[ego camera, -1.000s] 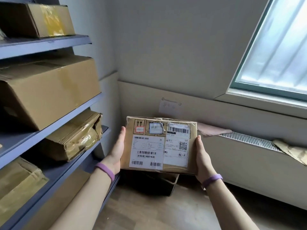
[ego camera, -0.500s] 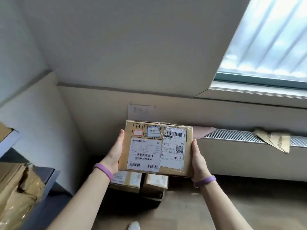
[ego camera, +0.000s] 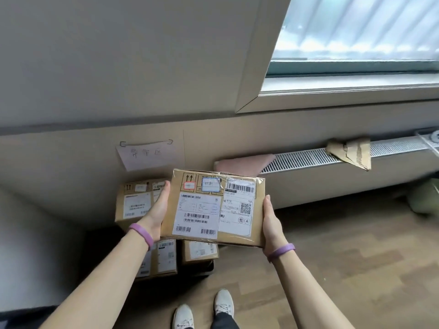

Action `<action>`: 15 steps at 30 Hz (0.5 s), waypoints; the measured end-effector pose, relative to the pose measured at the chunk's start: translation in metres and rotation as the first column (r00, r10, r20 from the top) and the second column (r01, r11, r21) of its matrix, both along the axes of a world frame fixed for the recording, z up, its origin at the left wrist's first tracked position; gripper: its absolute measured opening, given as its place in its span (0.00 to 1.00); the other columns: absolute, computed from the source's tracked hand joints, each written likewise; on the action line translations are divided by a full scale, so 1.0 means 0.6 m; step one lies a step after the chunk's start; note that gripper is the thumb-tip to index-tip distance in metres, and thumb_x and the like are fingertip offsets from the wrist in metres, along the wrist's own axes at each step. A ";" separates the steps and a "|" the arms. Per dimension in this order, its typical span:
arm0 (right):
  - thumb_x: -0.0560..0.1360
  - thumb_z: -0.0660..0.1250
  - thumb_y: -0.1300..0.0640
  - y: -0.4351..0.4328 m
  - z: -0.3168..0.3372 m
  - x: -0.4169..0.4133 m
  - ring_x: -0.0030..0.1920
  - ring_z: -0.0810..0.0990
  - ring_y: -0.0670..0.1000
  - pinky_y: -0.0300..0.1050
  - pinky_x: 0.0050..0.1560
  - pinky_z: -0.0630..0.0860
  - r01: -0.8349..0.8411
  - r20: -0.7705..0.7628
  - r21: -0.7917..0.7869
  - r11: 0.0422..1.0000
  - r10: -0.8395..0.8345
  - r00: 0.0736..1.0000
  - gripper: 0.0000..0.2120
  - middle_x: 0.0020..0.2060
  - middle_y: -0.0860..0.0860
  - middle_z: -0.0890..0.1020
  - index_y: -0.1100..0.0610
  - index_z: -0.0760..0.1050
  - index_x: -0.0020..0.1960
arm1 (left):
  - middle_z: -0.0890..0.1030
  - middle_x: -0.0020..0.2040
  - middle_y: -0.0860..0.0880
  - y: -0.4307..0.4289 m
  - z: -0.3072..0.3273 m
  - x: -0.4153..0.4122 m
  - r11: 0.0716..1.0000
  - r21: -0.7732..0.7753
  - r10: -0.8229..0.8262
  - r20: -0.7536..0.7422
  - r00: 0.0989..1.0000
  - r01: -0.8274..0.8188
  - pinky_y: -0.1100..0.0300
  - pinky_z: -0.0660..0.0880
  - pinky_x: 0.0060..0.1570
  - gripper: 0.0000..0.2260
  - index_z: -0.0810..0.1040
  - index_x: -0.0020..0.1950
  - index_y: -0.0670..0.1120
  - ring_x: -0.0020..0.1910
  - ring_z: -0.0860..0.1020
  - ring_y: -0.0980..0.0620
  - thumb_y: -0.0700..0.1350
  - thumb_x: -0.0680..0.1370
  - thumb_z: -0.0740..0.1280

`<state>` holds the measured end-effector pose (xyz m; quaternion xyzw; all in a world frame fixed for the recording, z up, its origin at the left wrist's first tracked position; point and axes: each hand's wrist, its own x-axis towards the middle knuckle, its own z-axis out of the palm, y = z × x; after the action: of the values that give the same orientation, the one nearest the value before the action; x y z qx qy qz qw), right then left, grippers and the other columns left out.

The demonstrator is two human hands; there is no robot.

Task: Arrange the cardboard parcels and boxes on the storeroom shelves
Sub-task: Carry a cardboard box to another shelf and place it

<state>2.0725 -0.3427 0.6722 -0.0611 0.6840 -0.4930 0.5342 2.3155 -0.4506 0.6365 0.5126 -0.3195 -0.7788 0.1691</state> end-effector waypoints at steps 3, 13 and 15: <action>0.80 0.56 0.35 -0.021 -0.026 -0.024 0.50 0.84 0.53 0.51 0.56 0.80 0.023 0.004 0.026 0.999 -0.023 1.000 0.25 0.49 0.53 0.86 0.53 0.80 0.56 | 0.83 0.63 0.45 -0.026 -0.022 -0.028 1.000 0.009 -0.020 0.016 1.000 0.020 0.36 0.72 0.66 0.38 0.78 0.68 0.56 0.62 0.81 0.41 0.77 0.74 0.47; 0.76 0.64 0.35 -0.041 -0.137 -0.020 0.57 0.81 0.50 0.54 0.53 0.81 0.024 0.148 0.073 0.997 -0.035 0.988 0.35 0.64 0.48 0.76 0.47 0.55 0.76 | 0.86 0.40 0.48 -0.171 -0.044 -0.114 0.972 -0.044 -0.195 0.405 0.894 0.232 0.58 0.81 0.34 0.25 0.83 0.53 0.48 0.34 0.85 0.50 0.67 0.79 0.58; 0.80 0.62 0.41 -0.052 -0.158 -0.019 0.56 0.81 0.52 0.57 0.50 0.81 0.039 0.216 0.117 0.992 -0.063 0.974 0.30 0.59 0.48 0.77 0.49 0.55 0.75 | 0.85 0.36 0.49 -0.201 -0.055 -0.127 0.954 -0.056 -0.223 0.525 0.821 0.295 0.58 0.79 0.34 0.26 0.82 0.52 0.48 0.33 0.84 0.51 0.67 0.79 0.57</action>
<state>2.0614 -0.3738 0.5773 0.0414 0.6489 -0.4711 0.5960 2.2393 -0.5713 0.6034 0.6405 -0.4713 -0.6064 0.0047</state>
